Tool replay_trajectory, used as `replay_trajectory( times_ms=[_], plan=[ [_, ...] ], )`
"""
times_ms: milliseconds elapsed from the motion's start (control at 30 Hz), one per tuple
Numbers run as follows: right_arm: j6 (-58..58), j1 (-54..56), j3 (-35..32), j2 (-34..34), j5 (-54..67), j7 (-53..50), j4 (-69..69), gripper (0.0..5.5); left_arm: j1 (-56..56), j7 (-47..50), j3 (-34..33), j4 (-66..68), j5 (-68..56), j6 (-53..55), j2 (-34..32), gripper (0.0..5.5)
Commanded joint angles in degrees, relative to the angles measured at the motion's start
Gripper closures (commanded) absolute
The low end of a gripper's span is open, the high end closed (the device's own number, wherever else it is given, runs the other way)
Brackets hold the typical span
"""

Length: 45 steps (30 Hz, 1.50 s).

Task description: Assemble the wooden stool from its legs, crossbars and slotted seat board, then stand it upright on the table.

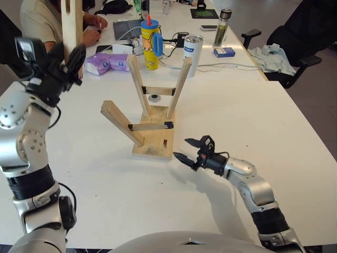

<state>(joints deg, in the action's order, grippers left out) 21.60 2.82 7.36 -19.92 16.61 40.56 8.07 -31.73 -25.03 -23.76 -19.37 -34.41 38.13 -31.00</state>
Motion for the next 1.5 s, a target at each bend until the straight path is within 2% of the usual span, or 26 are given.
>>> replay_trajectory(
  times_ms=[33,200,333,433,533,567,700,833,933,1100,1233,1267,1500],
  plan=[
    [-1.39,1.22,-4.56,-2.43,0.87,-0.18,-2.35,1.41,-7.21,-1.28,2.31,-6.84,-15.72,10.10,-0.61,3.47],
    [9.28,4.05,-13.48,-5.36,14.98,4.96,-0.22,1.41,-8.25,7.48,9.46,-13.59,-34.87,17.54,6.33,3.47],
    [21.47,5.24,-19.69,-10.58,30.00,9.97,4.63,1.41,-0.67,11.47,16.25,-16.61,-37.15,17.48,10.36,3.47],
    [30.60,3.98,-22.56,-16.83,39.77,15.97,6.56,1.41,4.26,11.11,19.05,-17.81,-36.86,17.32,9.81,3.47],
    [35.86,4.32,-25.25,-19.39,45.95,17.04,5.72,1.41,6.73,9.15,19.89,-17.56,-37.81,17.34,8.40,3.47],
    [37.22,4.75,-26.36,-19.54,48.55,16.93,5.60,1.23,7.62,7.79,20.59,-17.75,-38.06,17.85,7.53,3.47],
    [41.38,7.71,-30.79,-18.92,61.21,13.45,4.71,0.73,11.31,3.06,23.15,-16.71,-39.23,19.15,5.35,3.47],
    [43.93,10.23,-32.11,-19.51,71.71,8.93,1.62,0.15,13.49,0.25,24.15,-16.11,-39.60,19.16,3.87,3.47],
    [45.00,11.64,-32.36,-20.55,79.62,5.78,-0.11,0.10,13.77,-1.01,24.51,-15.52,-39.51,18.98,3.12,3.47],
    [44.96,13.91,-30.76,-21.27,82.72,2.69,-2.15,0.10,14.24,-1.97,25.19,-15.40,-41.36,19.45,2.43,3.47],
    [44.64,14.30,-29.66,-21.10,80.17,3.68,-1.34,0.10,13.81,-2.87,26.04,-15.38,-41.87,20.34,1.02,3.47],
    [44.75,14.16,-29.59,-21.13,80.03,4.14,-1.21,0.39,13.47,-2.91,25.84,-15.01,-42.40,20.48,0.79,3.47],
    [45.18,13.25,-29.25,-21.88,78.82,7.39,-0.98,1.48,12.87,-4.45,25.12,-13.72,-45.19,21.83,-1.91,3.47]
  ],
)
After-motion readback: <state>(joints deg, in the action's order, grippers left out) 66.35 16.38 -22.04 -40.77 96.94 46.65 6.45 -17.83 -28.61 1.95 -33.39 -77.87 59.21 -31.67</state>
